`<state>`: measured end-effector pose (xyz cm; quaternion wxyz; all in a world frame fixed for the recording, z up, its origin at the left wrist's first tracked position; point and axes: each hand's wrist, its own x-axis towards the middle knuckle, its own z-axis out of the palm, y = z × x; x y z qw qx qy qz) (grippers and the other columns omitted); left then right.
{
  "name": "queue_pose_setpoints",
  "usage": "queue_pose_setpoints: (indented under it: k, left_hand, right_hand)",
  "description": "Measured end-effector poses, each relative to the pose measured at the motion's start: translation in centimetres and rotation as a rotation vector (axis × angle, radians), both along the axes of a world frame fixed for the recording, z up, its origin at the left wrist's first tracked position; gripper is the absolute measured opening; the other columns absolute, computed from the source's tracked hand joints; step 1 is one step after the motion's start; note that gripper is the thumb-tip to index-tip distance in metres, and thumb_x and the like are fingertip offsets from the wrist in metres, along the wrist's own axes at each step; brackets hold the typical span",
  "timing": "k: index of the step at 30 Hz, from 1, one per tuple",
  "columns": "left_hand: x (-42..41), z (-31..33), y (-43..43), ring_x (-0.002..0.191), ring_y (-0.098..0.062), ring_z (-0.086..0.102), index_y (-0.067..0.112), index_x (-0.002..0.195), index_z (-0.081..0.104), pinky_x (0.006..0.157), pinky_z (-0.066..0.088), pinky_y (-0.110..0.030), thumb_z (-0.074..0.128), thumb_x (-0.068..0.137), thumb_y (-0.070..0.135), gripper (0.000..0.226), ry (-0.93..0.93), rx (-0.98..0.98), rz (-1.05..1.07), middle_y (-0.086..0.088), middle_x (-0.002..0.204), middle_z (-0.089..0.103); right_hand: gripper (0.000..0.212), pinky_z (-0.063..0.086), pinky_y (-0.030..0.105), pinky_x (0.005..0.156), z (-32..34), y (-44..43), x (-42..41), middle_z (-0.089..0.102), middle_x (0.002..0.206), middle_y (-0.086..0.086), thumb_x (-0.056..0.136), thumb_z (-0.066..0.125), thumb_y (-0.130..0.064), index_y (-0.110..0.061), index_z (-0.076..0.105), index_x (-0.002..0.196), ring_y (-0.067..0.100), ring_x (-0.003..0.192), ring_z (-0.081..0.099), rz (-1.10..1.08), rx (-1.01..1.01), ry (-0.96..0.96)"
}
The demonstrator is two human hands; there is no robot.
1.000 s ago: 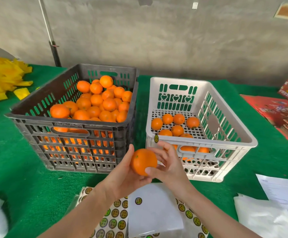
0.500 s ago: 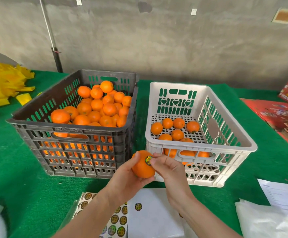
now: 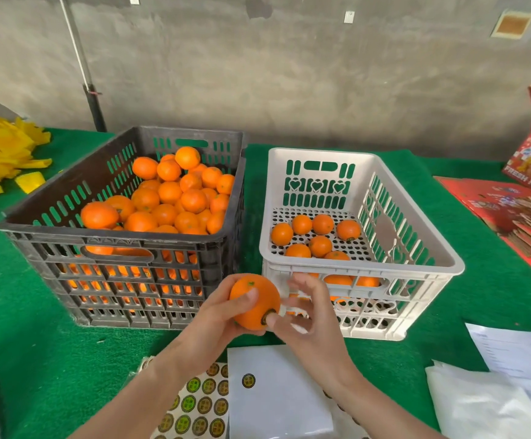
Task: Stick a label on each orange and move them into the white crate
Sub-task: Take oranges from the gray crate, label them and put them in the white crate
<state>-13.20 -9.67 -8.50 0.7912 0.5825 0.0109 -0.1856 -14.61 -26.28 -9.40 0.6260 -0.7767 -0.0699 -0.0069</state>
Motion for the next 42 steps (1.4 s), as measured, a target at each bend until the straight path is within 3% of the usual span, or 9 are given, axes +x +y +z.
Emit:
queue_pose_setpoints:
  k: [5, 8, 10, 13, 18, 23, 32, 38, 42]
  left_hand:
    - [1.1, 5.1, -0.7, 0.104, -0.025, 0.066, 0.023, 0.121, 0.056, 0.083, 0.056, -0.038, 0.069, 0.067, 0.056, 0.065, -0.189, 0.061, -0.016, -0.008, 0.117, 0.064]
    - [4.9, 8.4, 0.0, 0.116, -0.017, 0.056, 0.023, 0.133, 0.048, 0.098, 0.047, -0.035, 0.048, 0.084, 0.063, 0.063, -0.497, 0.426, 0.126, -0.001, 0.131, 0.054]
    - [8.2, 9.1, 2.5, 0.113, -0.019, 0.052, 0.013, 0.135, 0.044, 0.094, 0.040, -0.028, 0.049, 0.096, 0.036, 0.046, -0.683, 0.872, 0.373, -0.005, 0.132, 0.049]
    - [11.7, 7.7, 7.2, 0.106, -0.035, 0.054, 0.003, 0.121, 0.054, 0.084, 0.043, -0.039, 0.049, 0.097, 0.013, 0.026, -0.522, 1.393, 0.381, -0.019, 0.124, 0.056]
    - [12.7, 5.5, 9.1, 0.094, -0.036, 0.060, 0.004, 0.113, 0.057, 0.072, 0.052, -0.044, 0.044, 0.093, 0.000, 0.024, -0.503, 1.364, 0.372, -0.021, 0.108, 0.064]
    - [12.4, 5.1, 9.4, 0.097, -0.030, 0.061, 0.006, 0.112, 0.059, 0.067, 0.047, -0.034, 0.045, 0.088, -0.011, 0.032, -0.581, 1.191, 0.488, -0.013, 0.102, 0.064]
    - [12.5, 6.0, 8.7, 0.098, -0.033, 0.061, 0.005, 0.108, 0.056, 0.074, 0.049, -0.041, 0.052, 0.092, 0.005, 0.017, -0.486, 1.339, 0.211, -0.018, 0.106, 0.064]
    - [15.9, 7.7, 17.3, 0.115, -0.034, 0.053, 0.007, 0.119, 0.058, 0.094, 0.047, -0.040, 0.064, 0.083, 0.013, 0.037, -0.412, 1.790, -0.102, -0.016, 0.123, 0.054]
    - [18.7, 6.1, 24.3, 0.142, -0.037, 0.020, 0.023, 0.148, 0.024, 0.113, 0.023, -0.051, 0.050, 0.095, 0.033, 0.059, -0.022, 2.026, -0.394, -0.011, 0.154, 0.019]
  right_hand:
    - [0.075, 0.044, 0.010, 0.087, 4.2, 1.6, 2.3, 0.041, 0.129, -0.014, 0.072, 0.078, -0.028, -0.043, 0.030, 0.128, -0.006, 0.115, 0.043, 0.103, -0.173, -0.425]
    - [0.073, 0.042, 0.007, 0.079, 7.0, 1.4, 7.5, 0.041, 0.119, -0.008, 0.065, 0.080, -0.028, -0.034, 0.037, 0.124, -0.004, 0.105, 0.045, -0.073, -0.188, -0.577]
    - [0.073, 0.036, 0.007, 0.076, 7.9, 0.0, 12.3, 0.035, 0.119, -0.007, 0.067, 0.081, -0.027, -0.028, 0.038, 0.126, 0.000, 0.100, 0.041, -0.183, -0.317, -0.468]
    - [0.072, 0.041, 0.026, 0.080, 6.7, -3.9, 18.7, 0.041, 0.127, 0.008, 0.072, 0.076, -0.013, -0.015, 0.037, 0.133, 0.020, 0.106, 0.048, -0.171, -0.706, -0.129]
    - [0.050, 0.050, 0.041, 0.086, 0.6, -9.5, 22.4, 0.053, 0.124, 0.017, 0.090, 0.052, -0.009, -0.007, 0.034, 0.137, 0.033, 0.106, 0.056, -0.045, -1.373, 0.245]
    - [0.065, 0.024, 0.057, 0.110, 0.8, -7.6, 23.4, 0.013, 0.152, 0.023, 0.085, 0.055, -0.004, -0.009, 0.025, 0.142, 0.044, 0.139, 0.015, -0.274, -1.314, 0.142]
    - [0.020, 0.033, 0.019, 0.086, 8.1, 9.3, 18.6, 0.060, 0.108, 0.017, 0.088, 0.059, -0.003, 0.001, 0.060, 0.108, 0.027, 0.103, 0.054, -0.041, -0.567, -0.760]
    - [0.019, 0.043, 0.034, 0.086, 6.6, 17.0, 19.0, 0.062, 0.114, 0.012, 0.091, 0.054, -0.009, -0.006, 0.061, 0.109, 0.028, 0.108, 0.055, 0.263, -0.800, -0.432]
    - [0.020, 0.047, 0.034, 0.084, 5.6, 17.2, 19.5, 0.064, 0.111, 0.009, 0.092, 0.055, -0.014, -0.010, 0.061, 0.111, 0.025, 0.102, 0.059, 0.389, -0.929, -0.248]
